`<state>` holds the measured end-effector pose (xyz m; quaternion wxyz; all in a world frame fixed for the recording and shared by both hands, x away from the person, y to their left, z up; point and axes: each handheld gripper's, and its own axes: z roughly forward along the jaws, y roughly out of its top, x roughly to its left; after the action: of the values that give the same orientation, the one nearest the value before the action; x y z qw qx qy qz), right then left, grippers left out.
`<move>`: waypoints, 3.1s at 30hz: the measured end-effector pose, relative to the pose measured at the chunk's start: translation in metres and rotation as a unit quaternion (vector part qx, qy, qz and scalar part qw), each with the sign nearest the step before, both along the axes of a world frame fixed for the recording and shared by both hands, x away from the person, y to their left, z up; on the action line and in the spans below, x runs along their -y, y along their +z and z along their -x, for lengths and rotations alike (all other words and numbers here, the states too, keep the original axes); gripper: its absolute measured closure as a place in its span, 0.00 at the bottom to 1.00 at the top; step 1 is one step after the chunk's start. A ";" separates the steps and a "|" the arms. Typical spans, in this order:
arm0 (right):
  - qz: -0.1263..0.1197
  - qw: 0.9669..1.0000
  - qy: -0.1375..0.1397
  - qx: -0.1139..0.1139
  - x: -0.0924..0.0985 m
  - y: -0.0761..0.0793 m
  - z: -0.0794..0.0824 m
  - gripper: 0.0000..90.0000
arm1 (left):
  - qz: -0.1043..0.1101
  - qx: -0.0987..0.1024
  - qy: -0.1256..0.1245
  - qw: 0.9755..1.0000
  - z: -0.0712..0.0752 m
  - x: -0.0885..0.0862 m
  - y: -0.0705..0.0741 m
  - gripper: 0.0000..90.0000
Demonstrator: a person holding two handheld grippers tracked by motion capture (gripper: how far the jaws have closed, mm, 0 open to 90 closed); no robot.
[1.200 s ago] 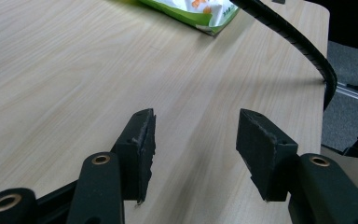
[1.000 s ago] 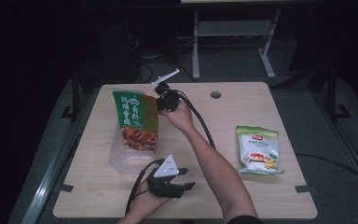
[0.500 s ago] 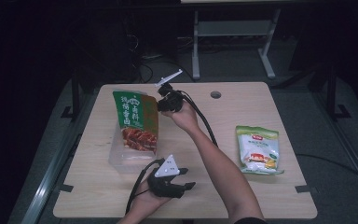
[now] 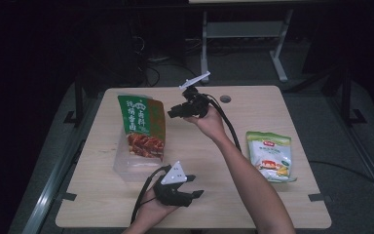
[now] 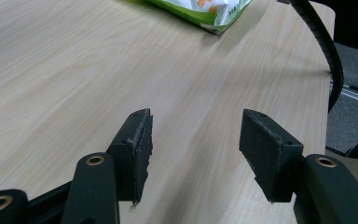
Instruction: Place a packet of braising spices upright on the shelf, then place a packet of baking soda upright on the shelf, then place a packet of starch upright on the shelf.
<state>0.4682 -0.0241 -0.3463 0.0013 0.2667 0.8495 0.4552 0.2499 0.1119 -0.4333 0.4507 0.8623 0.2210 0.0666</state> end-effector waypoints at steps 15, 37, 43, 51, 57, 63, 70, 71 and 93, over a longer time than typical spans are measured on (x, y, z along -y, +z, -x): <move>0.019 1.000 -0.025 0.004 0.053 0.001 0.030 0.64 | -0.003 0.006 0.006 1.000 -0.002 -0.002 0.001 0.45; 0.039 0.998 -0.049 -0.008 0.096 0.005 0.051 0.54 | 0.005 0.007 0.019 1.000 -0.003 -0.010 0.003 0.44; 0.043 0.998 -0.055 -0.005 0.105 0.010 0.056 0.51 | 0.001 0.010 0.018 1.000 -0.003 -0.011 0.004 0.43; 0.050 0.996 -0.073 -0.002 0.132 0.005 0.069 0.44 | 0.006 0.010 0.027 1.000 -0.005 -0.012 0.004 0.39; 0.061 0.994 -0.088 -0.008 0.159 -0.004 0.082 0.42 | 0.006 0.012 0.031 0.999 -0.005 -0.012 0.005 0.37; 0.063 0.992 -0.109 -0.019 0.184 -0.008 0.093 0.41 | 0.005 0.012 0.033 0.999 -0.005 -0.012 0.006 0.37; 0.067 0.991 -0.117 -0.019 0.199 -0.013 0.102 0.39 | 0.008 0.010 0.034 0.999 -0.005 -0.011 0.005 0.36; 0.069 0.991 -0.117 -0.019 0.200 -0.013 0.103 0.39 | 0.008 0.010 0.034 0.999 -0.005 -0.012 0.005 0.36; 0.090 0.982 -0.164 -0.041 0.252 -0.036 0.121 0.36 | 0.006 0.012 0.033 0.999 -0.005 -0.011 0.005 0.36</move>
<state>0.3469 -0.2763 -0.3822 0.0647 0.4194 0.8310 0.3596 0.2549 0.1224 -0.4283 0.4563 0.8508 0.2447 0.0904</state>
